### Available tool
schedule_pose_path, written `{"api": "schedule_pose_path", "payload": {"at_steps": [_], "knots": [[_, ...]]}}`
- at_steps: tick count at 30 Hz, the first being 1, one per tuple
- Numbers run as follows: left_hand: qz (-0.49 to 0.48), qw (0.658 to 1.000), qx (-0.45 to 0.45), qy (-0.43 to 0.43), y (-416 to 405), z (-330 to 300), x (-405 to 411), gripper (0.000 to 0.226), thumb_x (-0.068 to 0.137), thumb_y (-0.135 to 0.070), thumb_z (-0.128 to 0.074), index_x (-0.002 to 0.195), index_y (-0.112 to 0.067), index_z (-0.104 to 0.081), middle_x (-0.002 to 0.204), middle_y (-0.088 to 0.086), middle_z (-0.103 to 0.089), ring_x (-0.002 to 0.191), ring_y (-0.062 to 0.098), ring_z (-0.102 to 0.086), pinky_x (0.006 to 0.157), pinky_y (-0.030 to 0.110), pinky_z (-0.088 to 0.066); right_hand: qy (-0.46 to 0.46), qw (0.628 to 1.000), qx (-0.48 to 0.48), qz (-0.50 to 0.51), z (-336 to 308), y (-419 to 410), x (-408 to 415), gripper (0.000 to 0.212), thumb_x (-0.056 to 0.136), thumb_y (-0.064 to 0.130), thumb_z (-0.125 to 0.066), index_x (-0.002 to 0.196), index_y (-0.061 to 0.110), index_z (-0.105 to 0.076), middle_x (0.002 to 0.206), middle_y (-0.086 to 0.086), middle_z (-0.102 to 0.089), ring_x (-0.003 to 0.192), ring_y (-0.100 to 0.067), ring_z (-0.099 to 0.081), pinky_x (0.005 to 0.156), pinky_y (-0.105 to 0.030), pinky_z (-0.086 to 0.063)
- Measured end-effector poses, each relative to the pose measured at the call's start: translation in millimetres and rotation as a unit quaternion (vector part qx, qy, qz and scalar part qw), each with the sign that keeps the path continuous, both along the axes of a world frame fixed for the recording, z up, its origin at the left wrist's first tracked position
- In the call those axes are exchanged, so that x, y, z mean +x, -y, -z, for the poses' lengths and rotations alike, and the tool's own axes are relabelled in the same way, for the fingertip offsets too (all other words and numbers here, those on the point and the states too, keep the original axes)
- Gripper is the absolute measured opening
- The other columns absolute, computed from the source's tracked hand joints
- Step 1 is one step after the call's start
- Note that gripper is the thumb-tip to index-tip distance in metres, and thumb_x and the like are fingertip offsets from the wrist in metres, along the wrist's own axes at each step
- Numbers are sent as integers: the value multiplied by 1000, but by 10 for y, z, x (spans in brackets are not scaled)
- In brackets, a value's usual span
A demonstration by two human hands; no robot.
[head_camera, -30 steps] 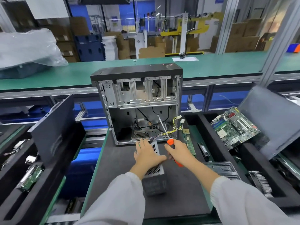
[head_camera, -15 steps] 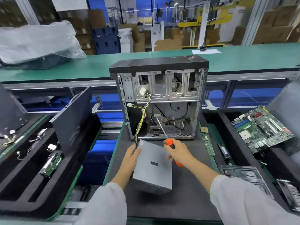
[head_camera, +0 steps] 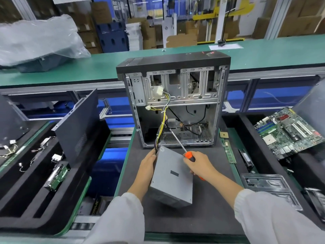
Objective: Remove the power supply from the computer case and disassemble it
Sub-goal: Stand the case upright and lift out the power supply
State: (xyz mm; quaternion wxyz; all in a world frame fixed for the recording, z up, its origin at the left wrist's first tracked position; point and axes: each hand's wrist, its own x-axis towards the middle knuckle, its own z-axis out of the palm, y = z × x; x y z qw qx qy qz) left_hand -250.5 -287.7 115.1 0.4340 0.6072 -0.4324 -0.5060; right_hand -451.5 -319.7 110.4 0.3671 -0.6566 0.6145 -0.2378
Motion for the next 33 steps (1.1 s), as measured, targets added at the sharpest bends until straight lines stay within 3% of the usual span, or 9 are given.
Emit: {"api": "schedule_pose_path", "payload": {"at_steps": [8,12,14,16,19,23,27,31,33], "knots": [[-11,1000,-3,-20,-2,14,18,36,105,-23,-36,115,-41,-65,106,-11,-73,99,10,-68,81,27,-53,22,994,79,70,185,9,-186,24,90,34,-63,96,10,-63,90,-6,-66,53,-19,-63,59,-24,-51],[24,999,-24,-14,-32,26,66,22,102,-29,-48,108,-45,-62,90,-32,-70,82,-15,-64,60,3,-46,152,972,139,110,203,32,-142,18,89,27,-66,89,9,-64,86,-10,-67,53,-19,-55,56,-28,-48],[47,999,-15,-9,-42,38,124,18,100,-32,-54,113,-42,-61,96,-34,-69,89,-19,-61,65,-1,-44,210,957,160,124,197,27,-117,22,89,23,-67,99,4,-67,80,-10,-67,53,-18,-53,53,-28,-46],[65,998,14,-1,4,36,209,24,98,-34,-57,122,-40,-58,105,-30,-68,101,-8,-62,82,9,-46,231,952,165,114,188,18,-143,27,89,23,-68,104,1,-67,78,-8,-68,54,-17,-53,53,-27,-46],[115,992,56,24,175,25,273,21,99,-33,-56,119,-40,-59,103,-21,-72,96,3,-69,79,17,-54,196,964,164,67,138,8,-321,32,86,27,-71,101,0,-66,86,-8,-71,54,-14,-56,53,-24,-49],[198,973,97,68,473,-6,89,36,99,-34,-54,135,-28,-55,117,-7,-70,104,14,-69,95,32,-53,128,975,178,30,94,-68,-663,30,84,32,-73,91,4,-67,66,7,-68,51,-11,-57,51,-19,-48],[259,945,87,180,616,-7,-61,31,104,-34,-44,122,-20,-65,111,-2,-71,103,20,-67,90,28,-50,118,978,169,20,148,-182,-755,28,85,35,-70,93,8,-68,67,2,-68,53,-10,-58,54,-21,-50],[203,872,51,443,495,94,-43,49,98,-60,-37,75,-23,-59,84,-3,-63,85,22,-60,75,32,-46,109,983,150,2,157,-157,-703,22,87,29,-69,88,8,-68,79,-10,-73,50,-11,-55,57,-28,-51],[149,866,77,471,378,136,-6,54,96,-65,-33,91,-19,-61,105,4,-65,97,26,-60,85,38,-49,85,983,161,-19,118,-109,-722,20,86,31,-70,85,11,-68,80,-9,-74,52,-11,-57,57,-27,-52]]}}
